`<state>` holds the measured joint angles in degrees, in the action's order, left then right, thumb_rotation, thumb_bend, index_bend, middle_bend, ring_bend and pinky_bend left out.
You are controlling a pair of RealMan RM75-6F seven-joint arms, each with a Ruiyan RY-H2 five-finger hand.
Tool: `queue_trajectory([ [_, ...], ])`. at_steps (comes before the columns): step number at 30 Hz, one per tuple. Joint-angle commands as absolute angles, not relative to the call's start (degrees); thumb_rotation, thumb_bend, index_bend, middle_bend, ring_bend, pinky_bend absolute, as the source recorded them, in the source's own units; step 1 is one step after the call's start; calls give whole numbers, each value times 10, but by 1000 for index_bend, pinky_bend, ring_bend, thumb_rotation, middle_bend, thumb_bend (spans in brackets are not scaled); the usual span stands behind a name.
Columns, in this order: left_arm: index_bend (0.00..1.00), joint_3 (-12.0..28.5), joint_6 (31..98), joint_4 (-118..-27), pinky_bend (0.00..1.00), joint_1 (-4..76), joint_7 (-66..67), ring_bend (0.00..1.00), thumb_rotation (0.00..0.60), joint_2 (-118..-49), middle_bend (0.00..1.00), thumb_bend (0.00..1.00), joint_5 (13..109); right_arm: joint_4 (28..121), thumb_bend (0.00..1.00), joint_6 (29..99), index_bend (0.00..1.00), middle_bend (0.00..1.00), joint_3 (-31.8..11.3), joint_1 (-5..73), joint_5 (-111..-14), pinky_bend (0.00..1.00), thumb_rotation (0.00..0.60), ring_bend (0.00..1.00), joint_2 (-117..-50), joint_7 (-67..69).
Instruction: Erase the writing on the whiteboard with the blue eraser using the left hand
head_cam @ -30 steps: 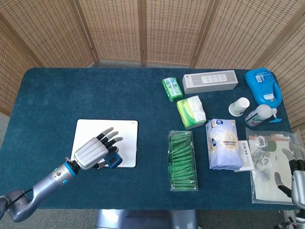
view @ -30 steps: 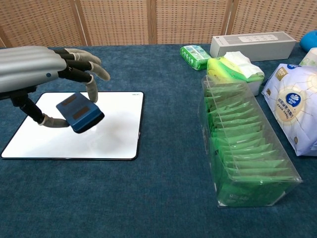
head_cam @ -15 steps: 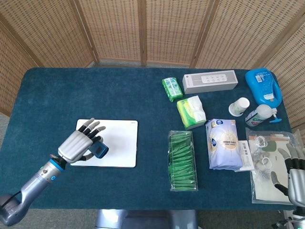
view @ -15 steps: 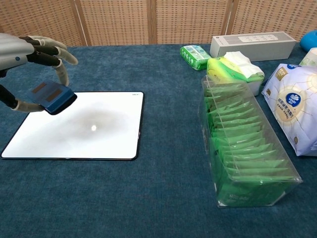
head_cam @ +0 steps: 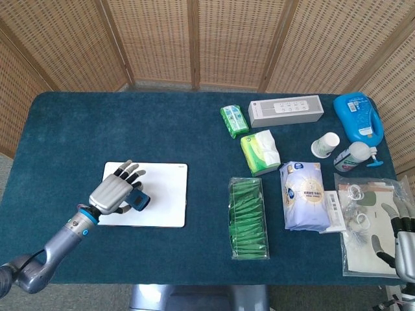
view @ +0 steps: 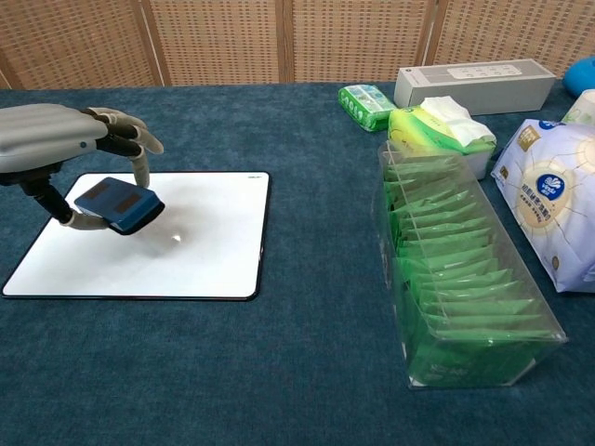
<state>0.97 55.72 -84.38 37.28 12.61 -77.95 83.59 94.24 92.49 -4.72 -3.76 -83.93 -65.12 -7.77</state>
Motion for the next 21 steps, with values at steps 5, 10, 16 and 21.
queue_trajectory([
  [5, 693, 23, 524, -805, 0, 399, 144, 0, 600, -819, 164, 307, 821, 944, 352, 932, 171, 105, -46, -44, -837, 57, 600, 0, -647, -77],
  [10, 695, 21, 504, -776, 0, 413, 152, 0, 600, -846, 164, 306, 821, 947, 350, 936, 171, 105, -46, -49, -834, 56, 600, 0, -644, -79],
  [16, 694, 16, 499, -757, 0, 416, 147, 0, 600, -862, 163, 307, 821, 949, 349, 937, 171, 105, -46, -49, -835, 57, 600, 0, -644, -81],
  [21, 694, 11, 504, -757, 0, 416, 138, 0, 599, -864, 163, 307, 831, 951, 350, 940, 170, 105, -45, -52, -834, 56, 600, 0, -643, -83],
])
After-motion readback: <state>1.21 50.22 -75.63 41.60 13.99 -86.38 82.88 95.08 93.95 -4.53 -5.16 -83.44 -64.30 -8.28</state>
